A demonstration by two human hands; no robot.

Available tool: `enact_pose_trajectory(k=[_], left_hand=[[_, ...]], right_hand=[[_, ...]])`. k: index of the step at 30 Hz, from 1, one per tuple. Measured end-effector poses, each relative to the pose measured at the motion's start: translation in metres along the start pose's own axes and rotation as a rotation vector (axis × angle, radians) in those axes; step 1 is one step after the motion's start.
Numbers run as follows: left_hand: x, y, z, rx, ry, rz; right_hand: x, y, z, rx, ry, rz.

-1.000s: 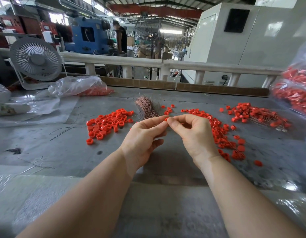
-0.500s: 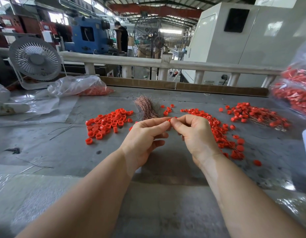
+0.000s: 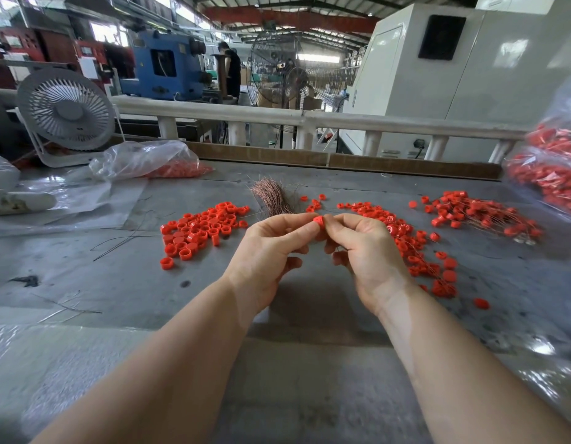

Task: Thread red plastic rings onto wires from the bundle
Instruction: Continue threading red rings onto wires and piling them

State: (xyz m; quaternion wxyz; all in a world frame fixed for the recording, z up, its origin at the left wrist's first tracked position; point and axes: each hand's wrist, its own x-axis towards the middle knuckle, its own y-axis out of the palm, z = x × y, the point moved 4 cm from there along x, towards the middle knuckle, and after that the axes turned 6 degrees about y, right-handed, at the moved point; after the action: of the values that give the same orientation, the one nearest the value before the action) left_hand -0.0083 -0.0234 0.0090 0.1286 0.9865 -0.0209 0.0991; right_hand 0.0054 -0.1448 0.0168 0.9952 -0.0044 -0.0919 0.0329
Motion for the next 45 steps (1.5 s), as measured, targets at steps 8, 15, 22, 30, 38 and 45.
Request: enact_pose_trajectory(k=[8,15,22,30,38,45], left_hand=[[0.002,0.001,0.001,-0.038,0.01,-0.013],[0.003,0.0,0.0,-0.009,0.098,-0.034],[0.005,-0.002,0.0,0.019,0.105,-0.039],[0.006,-0.002,0.004,-0.085,0.069,-0.072],[0.008,-0.006,0.003,-0.137,0.055,-0.161],[0.009,-0.014,0.006,-0.092,0.009,-0.249]], right_hand=[[-0.001,-0.001,0.002,-0.055,-0.067,-0.046],[-0.002,0.0,0.002,-0.073,-0.093,-0.038],[-0.002,-0.001,0.005,-0.104,-0.123,-0.057],[-0.004,0.001,0.008,-0.317,-0.248,-0.114],[-0.01,-0.001,0.016,-0.607,-0.445,-0.274],[-0.009,-0.033,0.023,-0.717,-0.453,-0.662]])
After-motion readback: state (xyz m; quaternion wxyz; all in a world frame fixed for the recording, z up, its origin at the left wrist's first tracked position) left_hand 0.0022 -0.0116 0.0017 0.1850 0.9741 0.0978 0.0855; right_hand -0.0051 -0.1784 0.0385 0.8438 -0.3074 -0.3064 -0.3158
